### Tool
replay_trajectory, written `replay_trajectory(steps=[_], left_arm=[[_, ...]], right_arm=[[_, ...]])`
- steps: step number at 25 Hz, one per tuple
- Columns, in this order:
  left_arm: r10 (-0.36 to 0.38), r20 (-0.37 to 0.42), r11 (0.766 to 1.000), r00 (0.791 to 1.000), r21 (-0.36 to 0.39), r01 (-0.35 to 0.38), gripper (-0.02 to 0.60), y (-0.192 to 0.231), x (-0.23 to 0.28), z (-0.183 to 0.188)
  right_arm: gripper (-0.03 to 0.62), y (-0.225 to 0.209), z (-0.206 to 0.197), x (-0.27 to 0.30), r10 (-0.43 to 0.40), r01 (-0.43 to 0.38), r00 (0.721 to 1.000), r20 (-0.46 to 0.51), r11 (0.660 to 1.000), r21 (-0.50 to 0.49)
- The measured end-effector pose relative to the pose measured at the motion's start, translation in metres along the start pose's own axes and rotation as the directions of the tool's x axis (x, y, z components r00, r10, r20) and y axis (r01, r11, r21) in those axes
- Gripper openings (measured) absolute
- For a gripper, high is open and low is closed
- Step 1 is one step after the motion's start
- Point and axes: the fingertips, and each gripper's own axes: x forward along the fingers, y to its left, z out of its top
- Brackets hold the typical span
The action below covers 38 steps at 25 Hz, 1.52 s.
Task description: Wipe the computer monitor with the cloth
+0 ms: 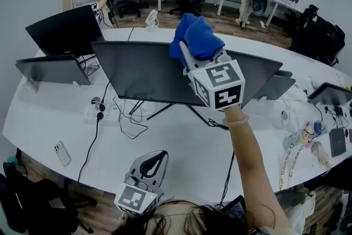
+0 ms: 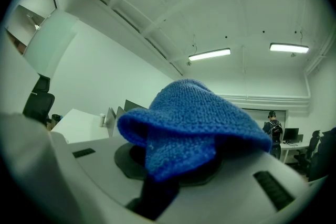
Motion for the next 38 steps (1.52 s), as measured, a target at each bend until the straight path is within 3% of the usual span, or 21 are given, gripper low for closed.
replay_trajectory(steps=[31, 35, 38], left_arm=[[-0.045, -0.014, 0.999, 0.999, 0.011, 0.046, 0.009, -0.020, 0.018, -0.002], [-0.052, -0.034, 0.996, 0.998, 0.068, 0.054, 0.009, -0.020, 0.020, -0.008], [-0.058, -0.027, 0.998, 0.998, 0.012, 0.059, 0.009, -0.026, 0.024, -0.004]], right_arm=[[0.087, -0.040, -0.012, -0.034, -0.058, 0.058, 0.998, -0.027, 0.998, 0.002], [0.087, -0.044, -0.013, -0.037, -0.057, 0.057, 0.998, -0.023, 0.998, 0.013], [0.087, -0.049, -0.013, -0.041, -0.058, 0.059, 0.998, -0.019, 0.998, 0.016]])
